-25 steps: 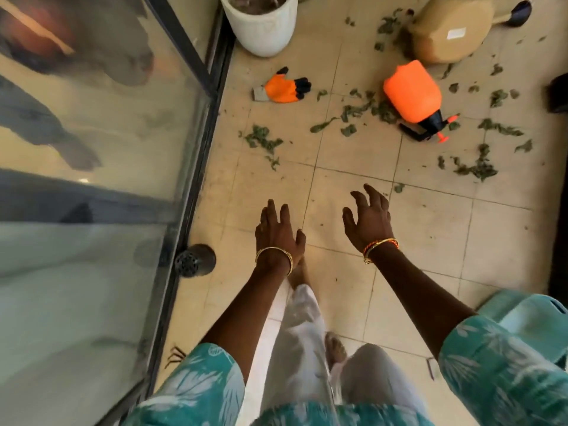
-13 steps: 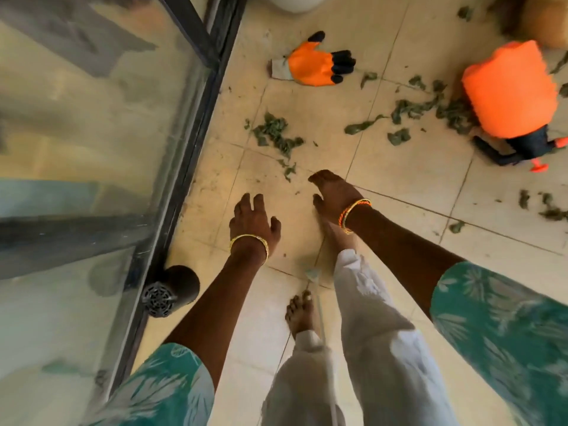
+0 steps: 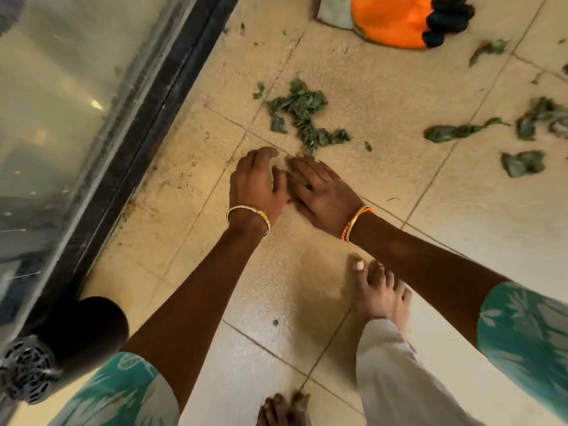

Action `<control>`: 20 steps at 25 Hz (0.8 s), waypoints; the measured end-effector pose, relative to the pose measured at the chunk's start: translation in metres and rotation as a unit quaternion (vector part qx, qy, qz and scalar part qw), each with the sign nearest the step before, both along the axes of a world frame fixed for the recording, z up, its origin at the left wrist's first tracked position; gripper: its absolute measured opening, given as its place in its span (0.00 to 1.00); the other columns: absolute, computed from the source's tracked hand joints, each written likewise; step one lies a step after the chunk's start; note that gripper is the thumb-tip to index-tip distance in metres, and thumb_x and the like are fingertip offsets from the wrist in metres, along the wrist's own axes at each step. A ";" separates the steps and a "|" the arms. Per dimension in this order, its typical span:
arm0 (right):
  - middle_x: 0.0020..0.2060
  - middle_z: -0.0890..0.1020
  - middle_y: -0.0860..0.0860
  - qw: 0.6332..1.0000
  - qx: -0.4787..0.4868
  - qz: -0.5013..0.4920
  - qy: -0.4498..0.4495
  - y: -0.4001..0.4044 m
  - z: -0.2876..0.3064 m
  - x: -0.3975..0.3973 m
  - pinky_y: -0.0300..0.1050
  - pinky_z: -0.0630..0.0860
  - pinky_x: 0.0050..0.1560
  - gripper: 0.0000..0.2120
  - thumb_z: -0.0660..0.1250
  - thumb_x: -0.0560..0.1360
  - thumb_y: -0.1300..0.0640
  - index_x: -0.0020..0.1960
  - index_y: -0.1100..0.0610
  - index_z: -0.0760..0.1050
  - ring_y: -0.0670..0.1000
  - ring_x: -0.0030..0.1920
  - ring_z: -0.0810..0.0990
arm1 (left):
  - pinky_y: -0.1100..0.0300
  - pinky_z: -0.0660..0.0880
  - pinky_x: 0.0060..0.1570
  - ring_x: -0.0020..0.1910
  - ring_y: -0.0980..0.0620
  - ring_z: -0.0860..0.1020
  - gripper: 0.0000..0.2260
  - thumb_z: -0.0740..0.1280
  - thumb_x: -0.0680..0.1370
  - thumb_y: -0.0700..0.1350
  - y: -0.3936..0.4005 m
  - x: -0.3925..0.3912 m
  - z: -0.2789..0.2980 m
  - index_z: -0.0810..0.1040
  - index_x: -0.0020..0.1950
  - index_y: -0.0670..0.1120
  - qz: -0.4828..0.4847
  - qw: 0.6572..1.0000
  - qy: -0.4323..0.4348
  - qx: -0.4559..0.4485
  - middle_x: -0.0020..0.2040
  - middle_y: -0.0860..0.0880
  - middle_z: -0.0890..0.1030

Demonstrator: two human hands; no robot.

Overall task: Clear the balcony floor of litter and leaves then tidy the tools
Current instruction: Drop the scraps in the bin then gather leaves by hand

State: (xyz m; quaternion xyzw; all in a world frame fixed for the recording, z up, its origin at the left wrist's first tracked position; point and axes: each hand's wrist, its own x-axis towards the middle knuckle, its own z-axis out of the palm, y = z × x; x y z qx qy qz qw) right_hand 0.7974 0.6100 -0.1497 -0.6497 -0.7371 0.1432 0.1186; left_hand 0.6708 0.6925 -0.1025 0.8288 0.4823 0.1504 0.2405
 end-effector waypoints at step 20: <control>0.39 0.83 0.58 0.970 0.151 -0.167 0.092 -0.020 0.027 0.007 0.48 0.80 0.36 0.12 0.69 0.64 0.75 0.44 0.65 0.81 0.59 0.40 0.81 | 0.65 0.69 0.23 0.21 0.53 0.76 0.14 0.60 0.80 0.49 0.011 0.036 0.007 0.78 0.42 0.41 0.143 0.865 -0.148 -0.457 0.34 0.47 0.82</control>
